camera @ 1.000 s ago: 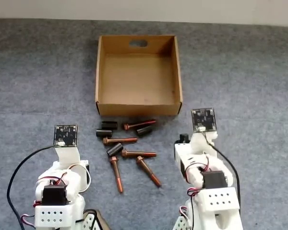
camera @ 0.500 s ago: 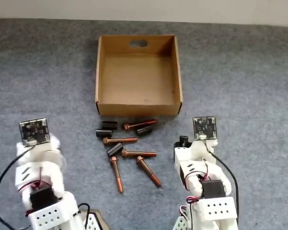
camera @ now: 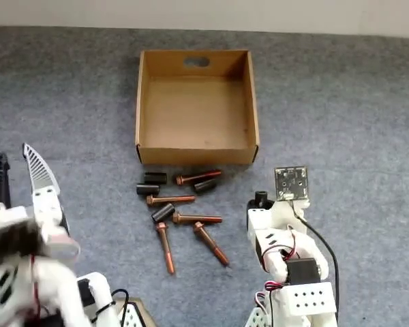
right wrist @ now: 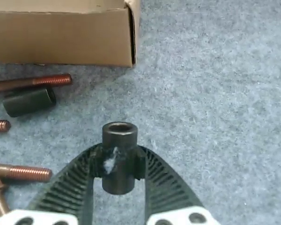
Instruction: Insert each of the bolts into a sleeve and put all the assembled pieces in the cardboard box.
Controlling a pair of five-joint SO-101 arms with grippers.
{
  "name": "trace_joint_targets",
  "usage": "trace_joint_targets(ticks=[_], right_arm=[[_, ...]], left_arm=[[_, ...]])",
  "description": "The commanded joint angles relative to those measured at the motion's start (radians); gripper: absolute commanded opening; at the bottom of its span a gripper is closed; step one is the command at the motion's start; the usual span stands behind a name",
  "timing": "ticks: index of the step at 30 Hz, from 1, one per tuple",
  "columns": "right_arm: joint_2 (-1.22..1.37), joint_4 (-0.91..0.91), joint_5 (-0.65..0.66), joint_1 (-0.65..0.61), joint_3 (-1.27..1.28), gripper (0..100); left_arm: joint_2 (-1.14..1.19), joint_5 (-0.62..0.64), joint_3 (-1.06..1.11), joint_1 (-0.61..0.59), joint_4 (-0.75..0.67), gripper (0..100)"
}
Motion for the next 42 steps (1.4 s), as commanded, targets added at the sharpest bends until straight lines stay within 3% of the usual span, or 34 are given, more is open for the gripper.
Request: trace_joint_targets(ticks=[1, 7, 11, 15, 20, 23, 28, 34, 39, 42], right_arm=[[-0.012, -0.012, -0.003, -0.007, -0.008, 0.6], [-0.012, -0.012, -0.003, -0.007, -0.008, 0.6], [-0.012, -0.012, -0.003, -0.007, -0.008, 0.6], [-0.012, -0.012, -0.003, -0.007, -0.007, 0.6], [-0.018, -0.013, -0.002, -0.007, 0.013, 0.6], [-0.018, -0.013, -0.002, -0.007, 0.013, 0.6], [-0.018, -0.013, -0.002, -0.007, 0.013, 0.6], [-0.018, -0.013, -0.002, -0.007, 0.013, 0.6], [-0.018, -0.013, -0.002, -0.007, 0.013, 0.6], [-0.018, -0.013, -0.002, -0.007, 0.013, 0.6]], left_arm=[[0.22, 0.012, -0.189, 0.079, 0.086, 13], [0.611, 0.048, -0.225, 0.272, 0.368, 13], [0.763, 0.298, -0.128, 0.455, 0.434, 13], [0.825, 0.514, -0.015, 0.615, 0.43, 13], [0.826, 0.47, 0.065, 0.756, 0.399, 13], [0.826, 0.397, 0.179, 0.791, 0.324, 13], [0.826, 0.393, 0.352, 0.831, 0.189, 13], [0.829, 0.568, 0.371, 0.848, 0.071, 14], [0.826, 0.692, 0.371, 0.903, 0.061, 26], [0.826, 0.756, 0.371, 0.934, 0.055, 28]])
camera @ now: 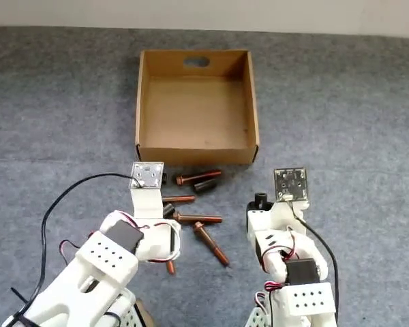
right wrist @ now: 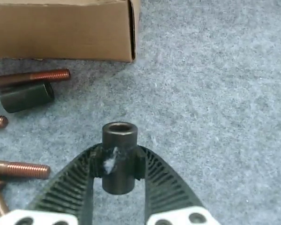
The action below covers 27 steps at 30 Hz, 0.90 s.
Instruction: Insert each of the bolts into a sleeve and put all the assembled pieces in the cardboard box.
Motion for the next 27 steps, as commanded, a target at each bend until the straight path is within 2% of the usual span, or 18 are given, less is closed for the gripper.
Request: trace_joint_targets(ticks=[1, 5, 9, 15, 22, 25, 27], right_arm=[[-0.012, -0.013, -0.002, -0.007, -0.005, 0.6], [-0.012, -0.013, -0.002, -0.007, -0.005, 0.6], [-0.012, -0.013, -0.002, -0.005, -0.005, 0.6], [-0.012, -0.013, -0.002, -0.005, -0.005, 0.6], [-0.012, -0.013, -0.002, -0.004, -0.002, 0.6], [-0.012, -0.013, -0.002, -0.002, -0.002, 0.6], [-0.012, -0.013, -0.002, -0.002, -0.002, 0.6]], left_arm=[[0.004, 0.071, -0.001, 0.042, -0.017, 27], [0.012, 0.08, 0.008, 0.027, -0.015, 22], [0.012, 0.078, 0.033, -0.045, -0.054, 18], [0.012, 0.078, 0.133, -0.054, -0.184, 17], [0.005, 0.078, 0.137, -0.061, -0.19, 17], [0.005, 0.075, 0.136, -0.062, -0.189, 9], [0.004, 0.006, 0.134, -0.062, -0.187, 1]])
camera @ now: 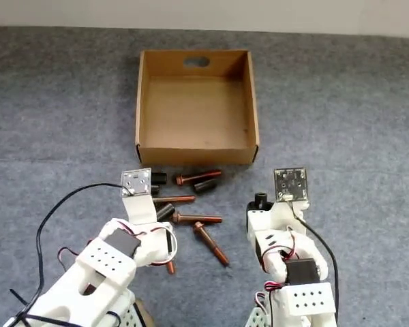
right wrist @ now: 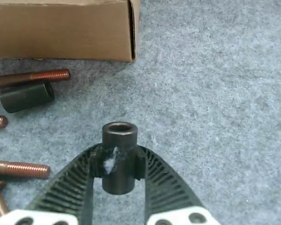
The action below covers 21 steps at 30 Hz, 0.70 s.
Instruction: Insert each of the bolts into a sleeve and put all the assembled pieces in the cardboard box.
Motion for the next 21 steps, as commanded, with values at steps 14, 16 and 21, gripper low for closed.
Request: trace_joint_targets(ticks=[14, 16, 21], right_arm=[[-0.012, -0.013, -0.002, -0.002, -0.002, 0.6], [-0.012, -0.013, -0.002, -0.002, -0.004, 0.6], [-0.012, -0.013, -0.002, -0.002, -0.005, 0.6]], left_arm=[[-0.001, -0.674, -0.435, -0.432, 0.496, 1], [0.002, -0.891, -0.417, -0.526, 0.456, 1], [0.005, -1.008, -0.257, -0.68, 0.176, 1]])
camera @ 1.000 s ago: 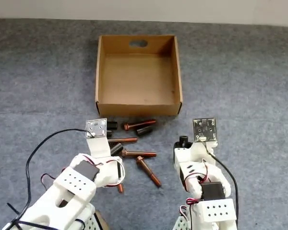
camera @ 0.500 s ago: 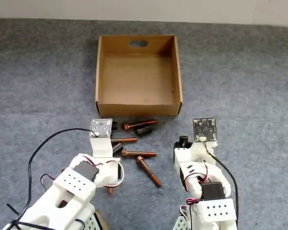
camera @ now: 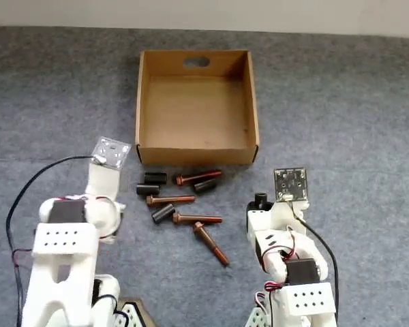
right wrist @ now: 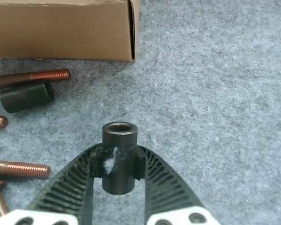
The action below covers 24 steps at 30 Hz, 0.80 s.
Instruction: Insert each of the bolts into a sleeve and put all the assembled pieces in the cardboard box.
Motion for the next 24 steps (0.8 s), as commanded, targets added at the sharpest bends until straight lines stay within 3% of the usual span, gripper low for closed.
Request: trace_joint_targets(ticks=[1, 4, 9, 13, 24], right_arm=[[-0.012, -0.013, -0.002, -0.002, -0.004, 0.6], [-0.012, -0.013, -0.002, -0.002, -0.002, 0.6], [-0.012, -0.013, -0.002, -0.002, -0.002, 0.6], [-0.012, -0.013, -0.002, -0.002, -0.002, 0.6], [-0.012, -0.013, -0.002, -0.002, -0.002, 0.6]], left_arm=[[0.005, -0.049, 0.061, -0.113, -0.193, 1], [0.005, -0.051, 0.07, -0.214, -0.218, 1], [0.007, -0.146, -0.002, -0.341, -0.135, 1], [0.096, -0.155, -0.048, -0.355, -0.098, 1], [0.645, -0.15, -0.332, -0.361, -0.101, 1]])
